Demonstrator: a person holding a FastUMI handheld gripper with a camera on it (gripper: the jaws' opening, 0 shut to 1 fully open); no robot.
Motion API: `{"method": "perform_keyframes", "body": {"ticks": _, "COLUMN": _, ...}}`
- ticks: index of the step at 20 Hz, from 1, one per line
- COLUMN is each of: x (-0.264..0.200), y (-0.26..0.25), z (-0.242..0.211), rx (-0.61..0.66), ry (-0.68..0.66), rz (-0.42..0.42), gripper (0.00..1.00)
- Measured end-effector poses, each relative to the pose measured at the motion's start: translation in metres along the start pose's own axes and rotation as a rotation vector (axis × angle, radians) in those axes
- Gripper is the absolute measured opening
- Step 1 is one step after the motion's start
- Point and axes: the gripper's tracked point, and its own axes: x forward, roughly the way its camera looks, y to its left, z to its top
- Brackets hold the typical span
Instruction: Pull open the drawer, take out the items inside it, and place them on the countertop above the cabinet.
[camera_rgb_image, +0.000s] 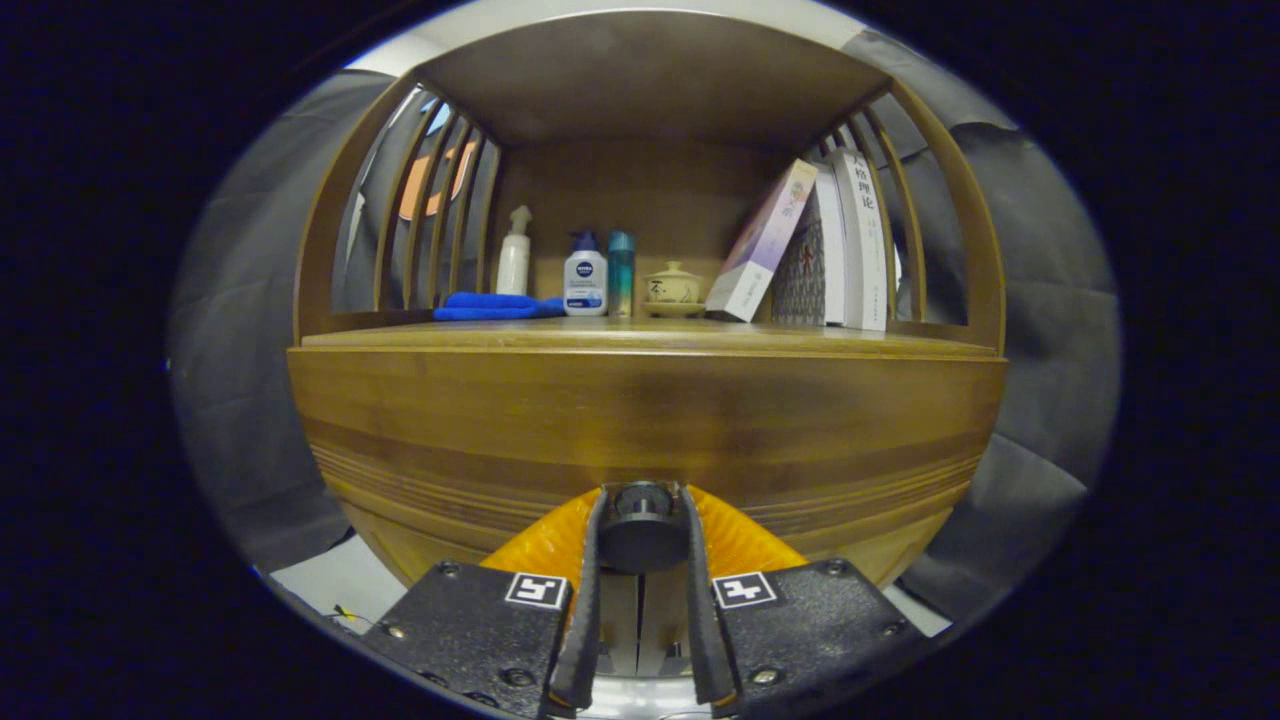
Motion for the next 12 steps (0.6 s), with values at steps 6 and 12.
{"method": "perform_keyframes", "body": {"ticks": 6, "x": -0.0048, "y": 0.0001, "z": -0.0009, "rx": 0.003, "ry": 0.012, "rz": 0.003, "gripper": 0.37}}
{"method": "perform_keyframes", "body": {"ticks": 12, "x": -0.0062, "y": 0.0017, "z": -0.0012, "rx": 0.002, "ry": 0.019, "rz": 0.009, "gripper": 0.37}}
